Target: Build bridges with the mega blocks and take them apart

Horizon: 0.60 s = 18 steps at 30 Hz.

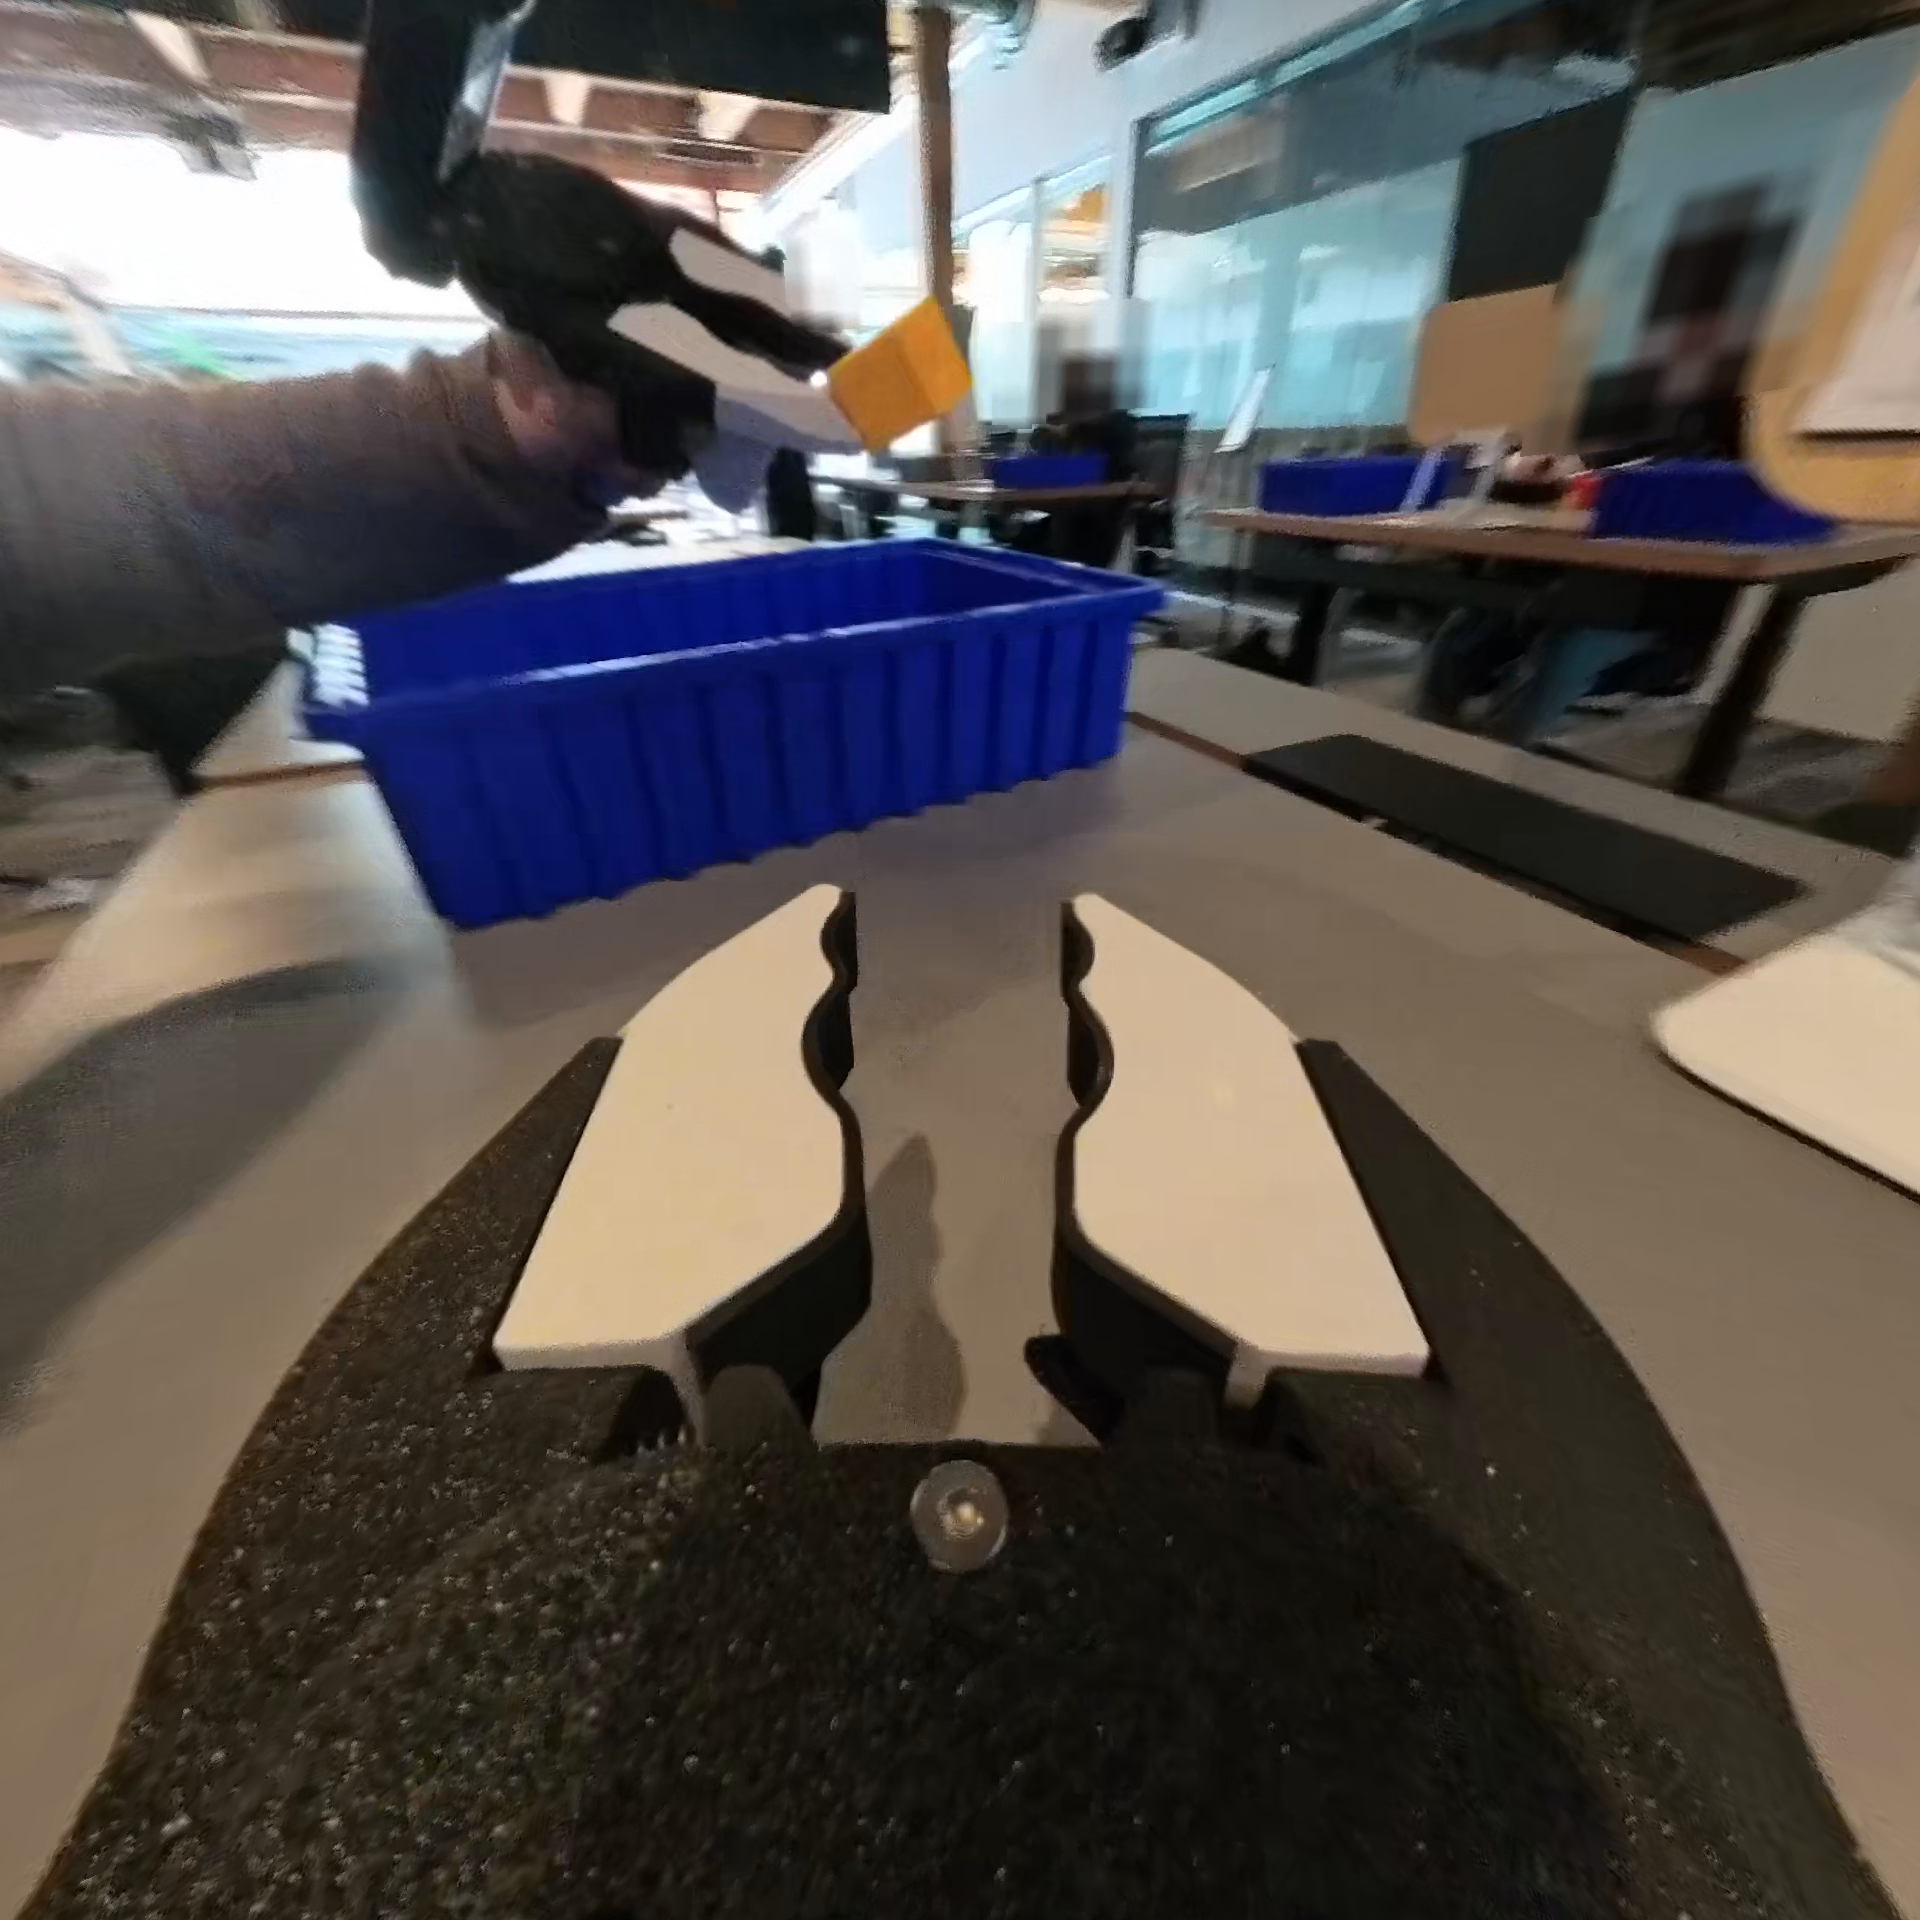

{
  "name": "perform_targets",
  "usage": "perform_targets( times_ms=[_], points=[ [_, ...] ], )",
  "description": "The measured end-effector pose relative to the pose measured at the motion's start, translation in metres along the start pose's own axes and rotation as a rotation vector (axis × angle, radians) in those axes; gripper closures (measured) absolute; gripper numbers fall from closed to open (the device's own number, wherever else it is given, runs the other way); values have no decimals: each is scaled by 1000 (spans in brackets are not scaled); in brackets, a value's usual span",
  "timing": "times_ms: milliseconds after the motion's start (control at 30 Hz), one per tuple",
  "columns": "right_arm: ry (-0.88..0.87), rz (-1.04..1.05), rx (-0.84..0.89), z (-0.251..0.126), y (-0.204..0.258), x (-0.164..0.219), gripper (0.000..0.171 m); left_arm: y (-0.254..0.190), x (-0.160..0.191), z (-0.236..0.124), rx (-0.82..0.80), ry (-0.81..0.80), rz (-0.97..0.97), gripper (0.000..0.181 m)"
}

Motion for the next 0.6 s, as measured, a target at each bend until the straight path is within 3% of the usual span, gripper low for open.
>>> perform_targets(
  times_ms=[133,267,333,467,600],
  points=[
    [10,30,-148,19,17,-27,129,-74,-45,-29,39,-93,256,149],
    [37,201,-304,34,31,-50,98,-137,-62,-39,96,-146,379,149],
    [108,265,-317,37,30,-50,93,-161,-63,-39,113,-158,435,149],
    [249,450,-406,37,34,-37,96,-204,-57,-29,119,-159,549,149],
    [246,617,-527,29,36,-25,132,-231,-58,-20,162,-188,598,149]
  ],
)
Point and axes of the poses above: each gripper's, where its closed fingertips meet, z out along the fingers, x out of its underside, y = z × x across the jaws, the point moved 8 cm from there along -z, back along the fingers, and after that the axes turned 1 degree about -y, right-handed, at the moved point
